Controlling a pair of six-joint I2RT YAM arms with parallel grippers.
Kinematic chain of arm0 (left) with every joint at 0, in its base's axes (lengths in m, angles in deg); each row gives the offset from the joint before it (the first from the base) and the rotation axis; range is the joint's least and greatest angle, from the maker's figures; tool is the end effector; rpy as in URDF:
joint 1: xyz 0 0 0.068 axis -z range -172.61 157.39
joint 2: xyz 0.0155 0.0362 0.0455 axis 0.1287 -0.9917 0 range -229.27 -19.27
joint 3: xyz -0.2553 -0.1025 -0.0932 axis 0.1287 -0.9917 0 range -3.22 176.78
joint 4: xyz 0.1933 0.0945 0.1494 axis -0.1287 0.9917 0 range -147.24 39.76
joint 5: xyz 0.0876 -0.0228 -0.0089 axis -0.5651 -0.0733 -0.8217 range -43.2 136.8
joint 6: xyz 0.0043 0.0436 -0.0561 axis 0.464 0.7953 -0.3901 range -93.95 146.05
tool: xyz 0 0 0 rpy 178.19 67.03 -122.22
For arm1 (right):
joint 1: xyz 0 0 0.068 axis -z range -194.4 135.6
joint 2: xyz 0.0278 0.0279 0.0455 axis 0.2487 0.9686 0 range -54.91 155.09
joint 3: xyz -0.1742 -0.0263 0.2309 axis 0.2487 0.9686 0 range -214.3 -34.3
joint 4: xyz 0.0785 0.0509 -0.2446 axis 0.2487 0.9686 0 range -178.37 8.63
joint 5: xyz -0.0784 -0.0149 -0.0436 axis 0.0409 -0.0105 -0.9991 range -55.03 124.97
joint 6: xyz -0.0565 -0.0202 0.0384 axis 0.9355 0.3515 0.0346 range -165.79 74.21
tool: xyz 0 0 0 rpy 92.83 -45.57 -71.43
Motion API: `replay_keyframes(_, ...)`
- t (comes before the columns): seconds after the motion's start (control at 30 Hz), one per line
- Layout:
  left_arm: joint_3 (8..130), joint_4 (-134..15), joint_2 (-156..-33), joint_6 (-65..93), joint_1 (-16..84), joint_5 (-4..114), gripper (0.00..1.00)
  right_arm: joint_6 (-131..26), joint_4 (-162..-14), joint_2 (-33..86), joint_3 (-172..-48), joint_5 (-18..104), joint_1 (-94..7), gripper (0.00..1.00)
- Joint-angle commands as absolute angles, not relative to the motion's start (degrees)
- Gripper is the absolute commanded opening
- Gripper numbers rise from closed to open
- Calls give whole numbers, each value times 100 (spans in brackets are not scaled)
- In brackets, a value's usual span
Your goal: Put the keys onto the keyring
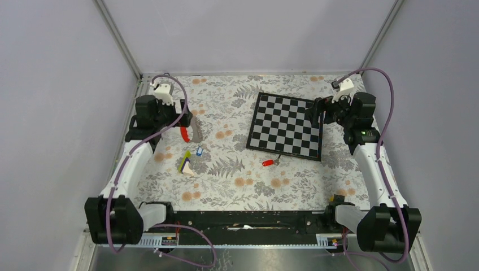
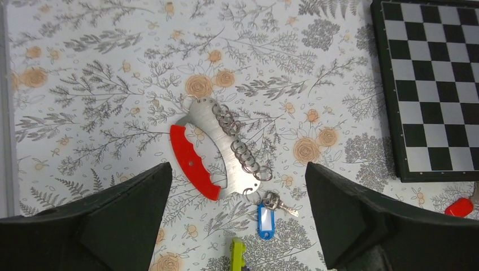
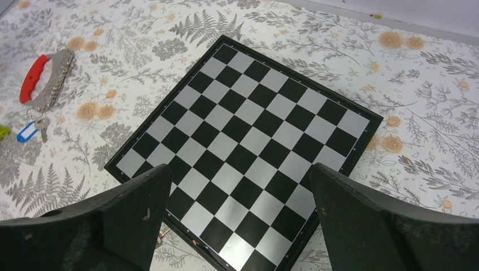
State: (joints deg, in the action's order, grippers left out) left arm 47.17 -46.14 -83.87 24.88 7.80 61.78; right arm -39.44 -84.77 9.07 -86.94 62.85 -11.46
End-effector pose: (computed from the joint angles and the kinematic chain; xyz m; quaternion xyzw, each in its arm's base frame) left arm 0.2696 -0.0170 0.3106 0.0641 0.8380 -0.1174 0.5290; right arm 0.2713 0.0135 0.3452 -0.1696 0.7650 0.1426 0.6047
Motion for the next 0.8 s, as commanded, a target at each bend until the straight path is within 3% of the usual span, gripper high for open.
replay_keyframes(0.0, 5454, -3935, -9042, 2623, 748, 6313, 99, -3545, -8431, 912, -8690, 6764, -1159, 100)
replay_keyframes(0.17, 5896, -3440, -9949, 2661, 748, 6193, 98, -3410, -8333, 954, -8686, 6958, -1155, 100)
replay_keyframes(0.27, 6221, -3272, -10611, 2862, 743, 6170, 87, -3374, -8334, 1004, -8665, 7052, -1159, 100)
replay_keyframes(0.53, 7719, -2826, -12380, 2731, 748, 6317, 73, -3330, -8317, 1110, -8632, 7189, -1159, 100)
replay_keyframes(0.77, 8177, -2727, -12972, 2676, 975, 6503, 60, -3265, -8316, 1128, -8611, 7176, -1159, 100)
